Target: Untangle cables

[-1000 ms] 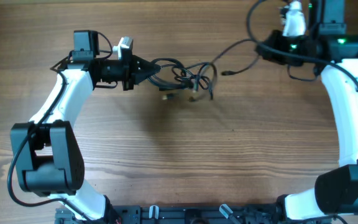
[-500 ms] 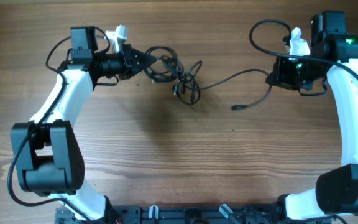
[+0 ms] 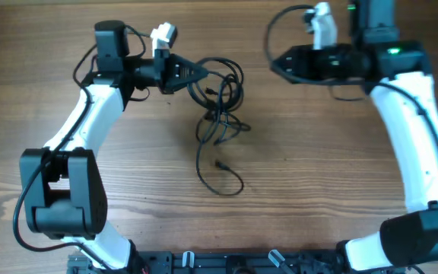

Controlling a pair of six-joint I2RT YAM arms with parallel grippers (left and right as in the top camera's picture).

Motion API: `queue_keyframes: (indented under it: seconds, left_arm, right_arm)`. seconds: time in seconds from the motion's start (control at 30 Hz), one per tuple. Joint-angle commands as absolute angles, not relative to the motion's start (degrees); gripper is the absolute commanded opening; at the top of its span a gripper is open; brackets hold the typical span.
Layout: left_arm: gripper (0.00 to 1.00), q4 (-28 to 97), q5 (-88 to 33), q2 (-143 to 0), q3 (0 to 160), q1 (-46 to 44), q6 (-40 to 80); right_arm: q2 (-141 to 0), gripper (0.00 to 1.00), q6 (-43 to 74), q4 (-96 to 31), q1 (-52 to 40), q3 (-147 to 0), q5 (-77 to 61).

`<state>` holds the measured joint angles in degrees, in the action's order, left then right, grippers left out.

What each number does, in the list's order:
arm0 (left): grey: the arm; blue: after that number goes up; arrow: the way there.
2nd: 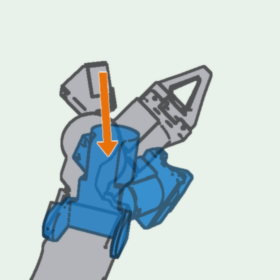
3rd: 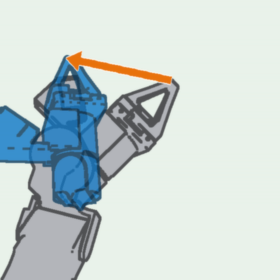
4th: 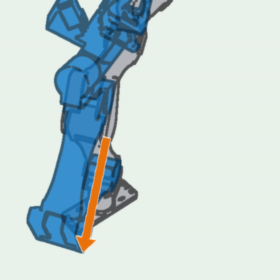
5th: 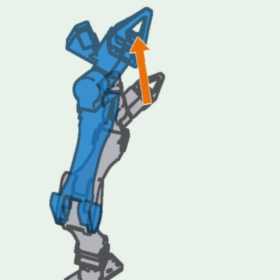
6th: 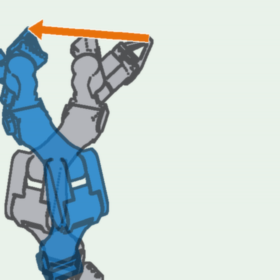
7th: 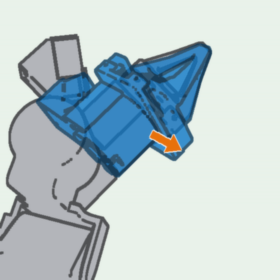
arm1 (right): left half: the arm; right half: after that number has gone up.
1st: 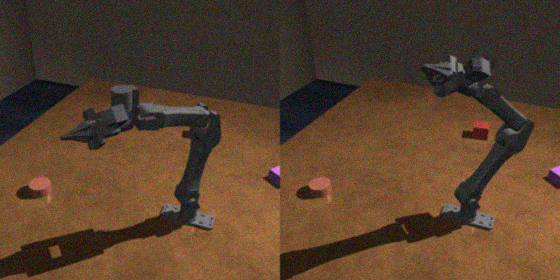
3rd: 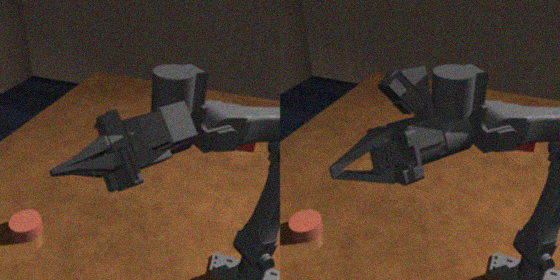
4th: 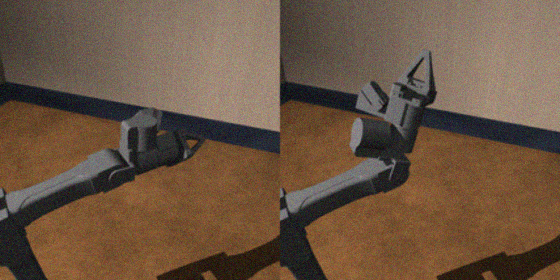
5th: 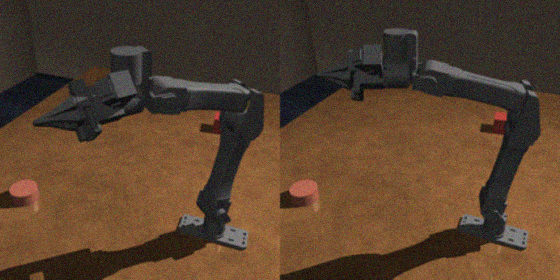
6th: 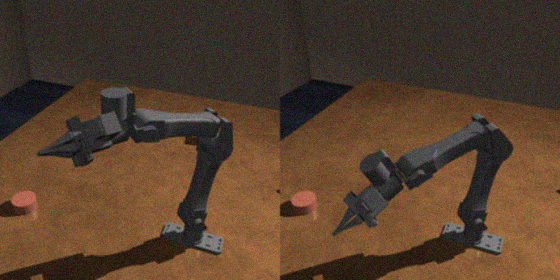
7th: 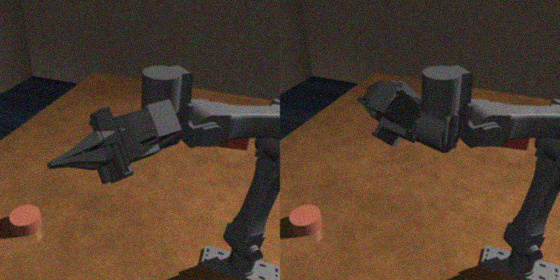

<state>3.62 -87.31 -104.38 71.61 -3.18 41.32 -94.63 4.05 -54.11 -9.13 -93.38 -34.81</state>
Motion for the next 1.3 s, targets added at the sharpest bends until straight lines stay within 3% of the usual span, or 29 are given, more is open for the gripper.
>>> queue_keyframes:
  seconds: [0.0, 0.33, 0.5, 0.73, 0.8, 0.87, 0.9, 1.1, 1.27]
  left_arm:
    - [0.04, 3.57, -86.8, -103.83, 72.23, -5.19, 56.45]
    - [0.04, 3.36, -83.55, -103.83, 72.23, -5.8, 55.37]
    - [0.04, 3.4, -82.81, -103.83, 72.23, -6.02, 52.99]
    - [0.04, 3.38, -84.58, -103.83, 72.23, -7.53, 64.4]
    - [0.04, 3.33, -86.72, -103.81, 72.23, -8.27, 64.82]
    - [0.04, 3.18, -87.15, -103.81, 72.23, -8.32, 64.75]
    - [0.04, 2.44, -87.07, -103.83, 72.23, -8.32, 64.66]
    - [0.05, 1.23, -90.39, -103.9, 72.2, -8.69, 50.85]
    - [0.09, 2.33, -90.37, -103.9, 72.2, -11.75, 50.11]
  right_arm:
    - [-94.3, 0.39, 25.3, -53.36, -15.27, -92.47, -19.42]
    - [-104.31, 0.26, 26.28, -52.53, -20.67, -92.33, -23.07]
    - [-104.64, 0.27, 19.4, -50.94, -20.84, -92.33, -25.78]
    - [-109.69, 0.27, 18.02, -43.68, -20.84, -92.33, -25.74]
    - [-110.61, 0.23, 18.02, -42.33, -20.84, -92.33, -25.56]
    - [-110.59, 0.04, 18.06, -42.48, -20.82, -92.33, -25.58]
    - [-110.37, 0.04, 18.04, -42.87, -20.62, -92.36, -25.58]
    - [-100.68, 0.04, 19.2, -40.47, -10.55, -94.8, -23.51]
    - [-100.99, 0.04, 21.67, -31.48, -5.26, -94.37, -21.41]
